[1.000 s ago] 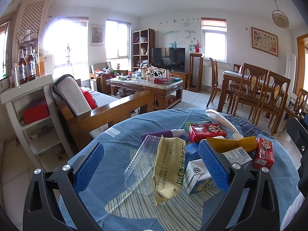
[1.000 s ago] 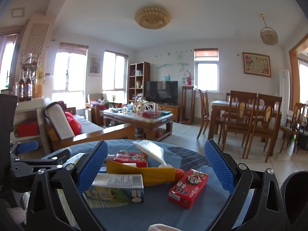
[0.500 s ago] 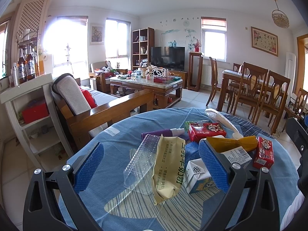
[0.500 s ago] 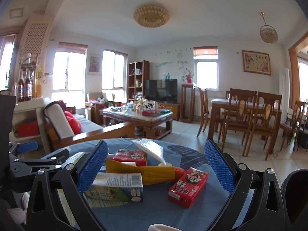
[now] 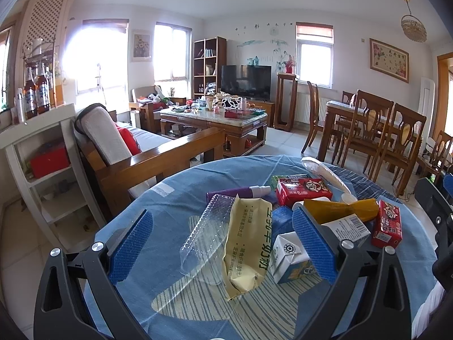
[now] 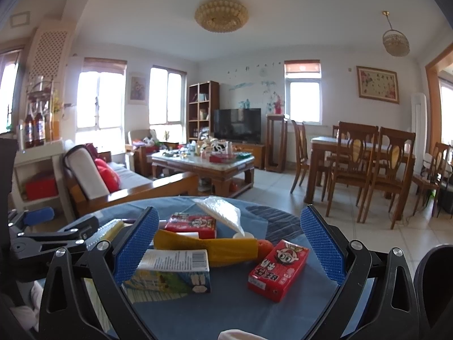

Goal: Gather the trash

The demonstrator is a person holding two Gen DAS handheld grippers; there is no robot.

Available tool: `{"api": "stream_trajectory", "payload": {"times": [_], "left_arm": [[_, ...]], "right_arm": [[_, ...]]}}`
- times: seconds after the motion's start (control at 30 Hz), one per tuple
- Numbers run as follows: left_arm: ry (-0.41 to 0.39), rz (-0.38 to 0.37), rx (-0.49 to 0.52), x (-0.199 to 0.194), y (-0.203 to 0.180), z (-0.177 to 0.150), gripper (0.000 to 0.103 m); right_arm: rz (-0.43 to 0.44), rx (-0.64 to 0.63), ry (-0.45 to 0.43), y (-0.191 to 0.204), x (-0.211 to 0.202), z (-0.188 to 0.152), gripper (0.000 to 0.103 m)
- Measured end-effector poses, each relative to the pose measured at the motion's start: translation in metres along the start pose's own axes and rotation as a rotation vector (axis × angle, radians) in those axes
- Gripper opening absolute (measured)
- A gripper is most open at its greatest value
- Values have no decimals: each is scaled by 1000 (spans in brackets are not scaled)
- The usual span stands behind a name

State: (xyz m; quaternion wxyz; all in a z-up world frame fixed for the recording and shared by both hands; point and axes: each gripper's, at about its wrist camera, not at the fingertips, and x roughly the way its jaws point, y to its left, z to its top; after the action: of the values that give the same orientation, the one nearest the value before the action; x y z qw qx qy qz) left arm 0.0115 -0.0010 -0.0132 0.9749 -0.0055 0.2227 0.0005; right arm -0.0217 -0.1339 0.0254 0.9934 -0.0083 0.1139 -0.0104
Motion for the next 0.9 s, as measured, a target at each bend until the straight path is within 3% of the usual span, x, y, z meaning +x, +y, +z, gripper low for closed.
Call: {"api": "stream_trajectory", "payload": {"times": [0.17,0.27,0.43,0.57,0.9], "left_arm": [[5,-4,-14,0,2,2,98],[33,-47,-76,1,17,0,98],[175,-56,-96,11,67,-5,98],[213,-113,-118,13,92,-10,98],[328,-118,104,44,46,5,97]], "right_arm": [[17,39,15,-7,3,1,99],[101,205,24,-29,2,1,99],[138,294,186,-69,10,-6,99],[164,354,295,-97,21,-14,99],[161,325,466,-113,47,-27,97]]}}
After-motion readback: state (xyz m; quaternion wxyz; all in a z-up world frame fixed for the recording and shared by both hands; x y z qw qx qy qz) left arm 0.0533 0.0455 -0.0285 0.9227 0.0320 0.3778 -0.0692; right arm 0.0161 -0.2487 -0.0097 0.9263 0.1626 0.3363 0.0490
